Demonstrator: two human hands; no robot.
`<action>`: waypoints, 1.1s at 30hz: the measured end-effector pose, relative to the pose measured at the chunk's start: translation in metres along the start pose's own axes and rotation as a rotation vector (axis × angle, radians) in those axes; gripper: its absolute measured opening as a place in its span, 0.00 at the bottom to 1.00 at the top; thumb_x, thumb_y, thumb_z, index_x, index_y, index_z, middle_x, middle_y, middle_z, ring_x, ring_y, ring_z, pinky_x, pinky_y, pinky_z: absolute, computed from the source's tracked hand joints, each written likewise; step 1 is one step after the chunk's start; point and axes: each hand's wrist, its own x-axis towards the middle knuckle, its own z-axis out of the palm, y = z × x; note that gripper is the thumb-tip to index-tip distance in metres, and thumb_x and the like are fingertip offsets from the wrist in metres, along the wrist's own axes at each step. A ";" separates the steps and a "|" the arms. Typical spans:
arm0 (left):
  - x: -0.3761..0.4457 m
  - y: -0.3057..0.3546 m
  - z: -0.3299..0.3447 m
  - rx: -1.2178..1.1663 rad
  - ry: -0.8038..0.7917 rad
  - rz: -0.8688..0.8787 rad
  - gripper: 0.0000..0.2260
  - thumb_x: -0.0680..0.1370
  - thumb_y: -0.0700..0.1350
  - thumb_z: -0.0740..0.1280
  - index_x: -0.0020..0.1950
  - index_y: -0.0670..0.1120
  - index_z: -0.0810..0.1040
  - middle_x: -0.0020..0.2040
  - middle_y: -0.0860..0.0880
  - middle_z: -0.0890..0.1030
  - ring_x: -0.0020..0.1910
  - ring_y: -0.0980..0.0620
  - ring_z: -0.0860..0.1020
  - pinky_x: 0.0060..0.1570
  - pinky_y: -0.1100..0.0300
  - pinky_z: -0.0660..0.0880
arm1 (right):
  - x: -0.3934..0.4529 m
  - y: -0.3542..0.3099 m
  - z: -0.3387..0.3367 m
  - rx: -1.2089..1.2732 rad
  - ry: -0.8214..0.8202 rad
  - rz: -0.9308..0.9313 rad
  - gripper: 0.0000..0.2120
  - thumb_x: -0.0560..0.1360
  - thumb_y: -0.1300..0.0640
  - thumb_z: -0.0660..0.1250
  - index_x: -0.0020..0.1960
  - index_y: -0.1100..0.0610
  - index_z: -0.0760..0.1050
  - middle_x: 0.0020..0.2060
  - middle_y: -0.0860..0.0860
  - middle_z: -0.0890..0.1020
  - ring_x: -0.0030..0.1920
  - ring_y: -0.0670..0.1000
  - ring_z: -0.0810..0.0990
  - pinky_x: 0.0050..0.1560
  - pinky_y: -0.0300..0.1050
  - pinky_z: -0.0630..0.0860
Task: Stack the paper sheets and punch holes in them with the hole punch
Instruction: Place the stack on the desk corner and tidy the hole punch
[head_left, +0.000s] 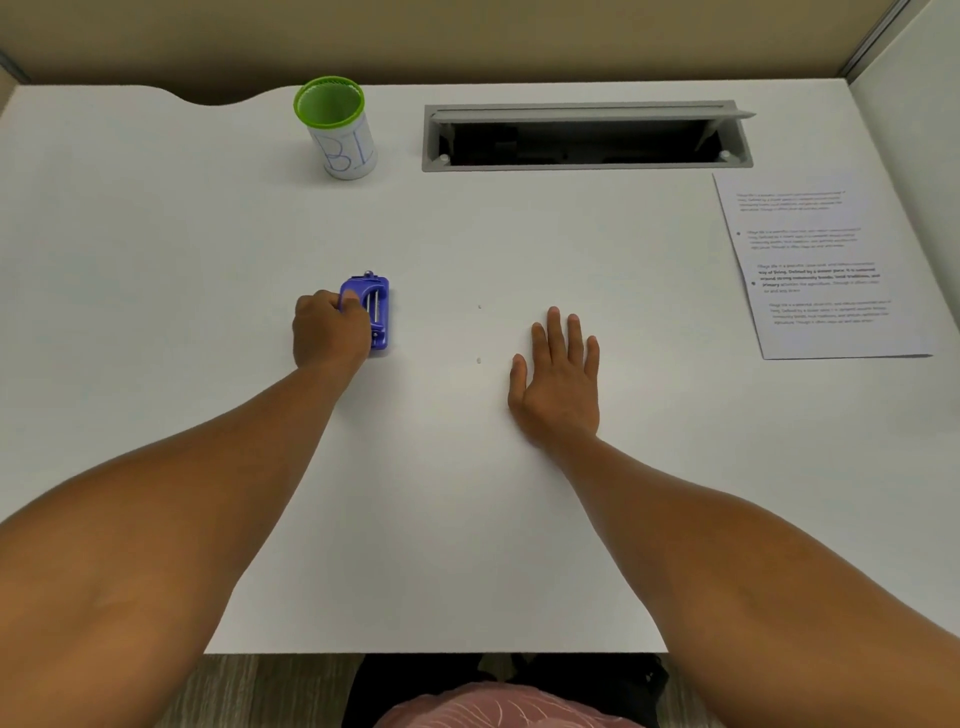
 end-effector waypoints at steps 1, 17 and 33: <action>0.003 -0.003 -0.004 0.011 0.007 0.000 0.16 0.82 0.51 0.58 0.56 0.41 0.77 0.61 0.43 0.75 0.52 0.43 0.79 0.52 0.49 0.79 | 0.000 0.000 0.000 0.002 0.002 0.001 0.31 0.80 0.43 0.40 0.79 0.54 0.53 0.80 0.50 0.46 0.79 0.53 0.39 0.78 0.57 0.41; 0.032 -0.044 -0.043 0.051 0.002 -0.039 0.17 0.82 0.51 0.58 0.53 0.38 0.78 0.56 0.38 0.79 0.50 0.40 0.79 0.42 0.54 0.72 | 0.001 -0.001 0.001 -0.014 0.003 0.000 0.31 0.80 0.43 0.40 0.79 0.55 0.53 0.80 0.50 0.46 0.79 0.52 0.39 0.78 0.56 0.41; 0.010 -0.030 -0.025 0.075 0.219 0.248 0.18 0.74 0.58 0.69 0.57 0.49 0.74 0.57 0.46 0.75 0.59 0.43 0.71 0.54 0.48 0.72 | 0.007 -0.006 -0.002 0.010 -0.004 0.041 0.30 0.80 0.43 0.44 0.78 0.55 0.59 0.80 0.51 0.51 0.79 0.53 0.43 0.77 0.57 0.41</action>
